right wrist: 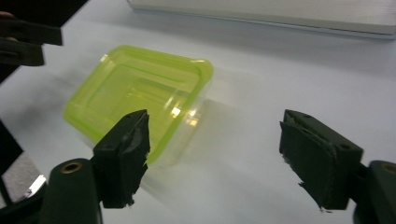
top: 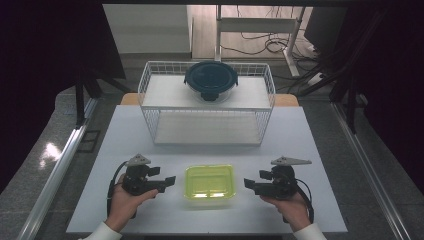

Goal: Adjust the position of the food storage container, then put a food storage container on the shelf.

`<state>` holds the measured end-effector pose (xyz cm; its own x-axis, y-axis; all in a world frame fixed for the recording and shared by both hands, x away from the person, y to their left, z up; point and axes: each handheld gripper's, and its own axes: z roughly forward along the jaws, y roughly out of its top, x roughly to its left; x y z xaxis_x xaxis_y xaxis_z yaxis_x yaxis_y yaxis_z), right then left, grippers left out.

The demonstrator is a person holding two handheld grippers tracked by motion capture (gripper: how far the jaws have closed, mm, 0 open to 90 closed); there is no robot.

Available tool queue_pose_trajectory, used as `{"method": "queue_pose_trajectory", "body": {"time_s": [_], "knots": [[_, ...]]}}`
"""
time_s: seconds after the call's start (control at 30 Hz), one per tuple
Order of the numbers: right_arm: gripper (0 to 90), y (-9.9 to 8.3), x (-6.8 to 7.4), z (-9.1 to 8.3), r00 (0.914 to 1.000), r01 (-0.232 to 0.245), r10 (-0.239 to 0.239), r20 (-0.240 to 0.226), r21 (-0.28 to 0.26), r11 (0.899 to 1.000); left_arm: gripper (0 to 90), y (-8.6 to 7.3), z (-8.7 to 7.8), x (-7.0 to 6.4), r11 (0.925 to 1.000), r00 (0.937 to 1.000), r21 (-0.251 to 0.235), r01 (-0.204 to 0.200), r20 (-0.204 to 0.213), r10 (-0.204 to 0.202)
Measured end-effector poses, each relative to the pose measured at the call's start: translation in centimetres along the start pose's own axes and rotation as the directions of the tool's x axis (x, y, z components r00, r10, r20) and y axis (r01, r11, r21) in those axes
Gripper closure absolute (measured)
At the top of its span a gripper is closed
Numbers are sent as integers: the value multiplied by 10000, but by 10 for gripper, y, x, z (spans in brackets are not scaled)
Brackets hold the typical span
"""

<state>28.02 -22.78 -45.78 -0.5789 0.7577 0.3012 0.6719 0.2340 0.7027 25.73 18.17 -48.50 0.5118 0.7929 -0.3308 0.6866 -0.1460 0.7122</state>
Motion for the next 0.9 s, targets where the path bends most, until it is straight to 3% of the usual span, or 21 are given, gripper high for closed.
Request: {"method": "queue_pose_trajectory", "body": {"time_s": [0.2,0.57,0.73,0.9], "knots": [[221,-1,3,3,9980,-226,234,-591,141,9996,239,1,2,-5,9999,9998,110,33,202,-35],[242,0,10,10,9976,-183,210,-661,411,9990,216,4,7,-13,9990,9971,349,274,696,-297],[267,-1,13,17,9955,-256,310,-892,610,9978,221,5,11,-9,9953,9887,451,860,1189,-909],[300,-1,13,28,9917,-586,683,-1088,899,9942,243,5,19,-9,9907,9796,691,1174,1556,-1270]]}}
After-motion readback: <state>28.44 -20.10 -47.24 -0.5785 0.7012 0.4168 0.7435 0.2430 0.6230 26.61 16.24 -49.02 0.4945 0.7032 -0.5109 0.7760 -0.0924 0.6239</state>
